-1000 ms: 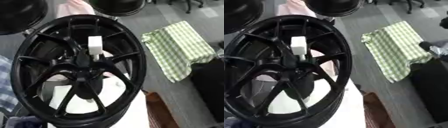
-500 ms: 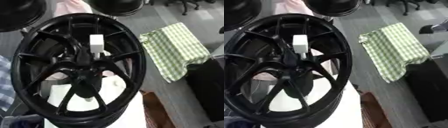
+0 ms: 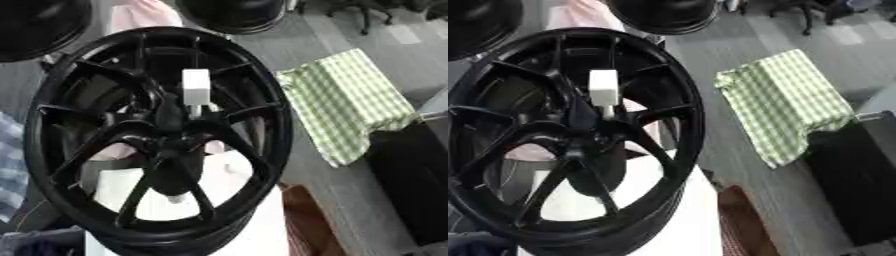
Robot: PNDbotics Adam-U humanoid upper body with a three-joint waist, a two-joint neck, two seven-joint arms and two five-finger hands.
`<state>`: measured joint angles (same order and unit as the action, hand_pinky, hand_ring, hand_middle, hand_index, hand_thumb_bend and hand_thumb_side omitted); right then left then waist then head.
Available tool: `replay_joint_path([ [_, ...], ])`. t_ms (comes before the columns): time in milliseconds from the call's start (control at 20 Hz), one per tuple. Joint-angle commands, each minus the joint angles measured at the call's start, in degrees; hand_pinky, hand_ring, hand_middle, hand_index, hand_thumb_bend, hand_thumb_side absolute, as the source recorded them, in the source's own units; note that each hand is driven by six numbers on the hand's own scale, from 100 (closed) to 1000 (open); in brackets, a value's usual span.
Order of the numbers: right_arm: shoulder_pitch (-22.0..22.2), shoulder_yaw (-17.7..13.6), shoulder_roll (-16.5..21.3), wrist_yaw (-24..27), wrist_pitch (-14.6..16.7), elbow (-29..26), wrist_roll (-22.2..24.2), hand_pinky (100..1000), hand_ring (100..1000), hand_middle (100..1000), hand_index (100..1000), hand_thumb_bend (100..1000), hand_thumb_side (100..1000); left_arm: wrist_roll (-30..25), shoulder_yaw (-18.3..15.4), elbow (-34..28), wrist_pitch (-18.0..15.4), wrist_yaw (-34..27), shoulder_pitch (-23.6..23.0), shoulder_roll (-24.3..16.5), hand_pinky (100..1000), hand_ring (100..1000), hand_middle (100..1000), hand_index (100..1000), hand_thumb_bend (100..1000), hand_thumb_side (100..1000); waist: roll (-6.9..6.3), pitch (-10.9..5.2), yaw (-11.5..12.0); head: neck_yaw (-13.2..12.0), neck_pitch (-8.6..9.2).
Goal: Pull the pin out of the wheel hub.
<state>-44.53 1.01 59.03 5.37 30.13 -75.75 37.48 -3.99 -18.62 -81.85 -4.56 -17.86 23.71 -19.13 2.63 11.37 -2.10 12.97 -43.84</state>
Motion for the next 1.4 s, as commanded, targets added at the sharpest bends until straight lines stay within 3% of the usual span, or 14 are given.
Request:
replay_joint_path([
  [50,-4.5,1.0,-3.4,-0.5,7.5,1.2,11.2,804,765,716,799,777,179,-0.6,0.5,-0.7,-0.1,0.3,0.5,-1.6,761,716,549,750,119,719,0.02,-1.58,0.0,0.6,-0.28],
  [250,-9.5,2.7,-9.8,-1.4,7.4,1.3,14.1,804,765,718,799,778,180,-1.3,1.2,-0.6,-0.1,0.1,0.8,-1.4,762,716,550,749,117,717,-0.21,-1.61,0.4,1.1,-0.28],
  [700,-15.1,4.8,-18.3,-4.1,7.0,3.0,14.5,792,758,716,800,799,202,-2.3,2.1,-0.8,0.6,-0.5,1.6,0.4,763,717,551,749,138,734,-0.7,-1.27,2.4,4.4,-0.28],
  [1050,-16.4,5.3,-25.8,-9.4,6.0,4.8,14.5,781,755,717,803,827,227,-3.1,2.9,-0.2,1.0,-0.3,1.6,1.9,763,718,552,749,135,732,-1.56,-2.24,3.1,5.5,-0.05],
  [1400,-15.8,7.1,-29.5,-13.8,5.9,4.8,14.4,764,751,712,803,872,264,-3.3,3.1,0.0,1.3,-0.3,1.6,3.0,763,719,553,749,140,735,-2.02,-2.99,3.7,4.8,-0.28],
])
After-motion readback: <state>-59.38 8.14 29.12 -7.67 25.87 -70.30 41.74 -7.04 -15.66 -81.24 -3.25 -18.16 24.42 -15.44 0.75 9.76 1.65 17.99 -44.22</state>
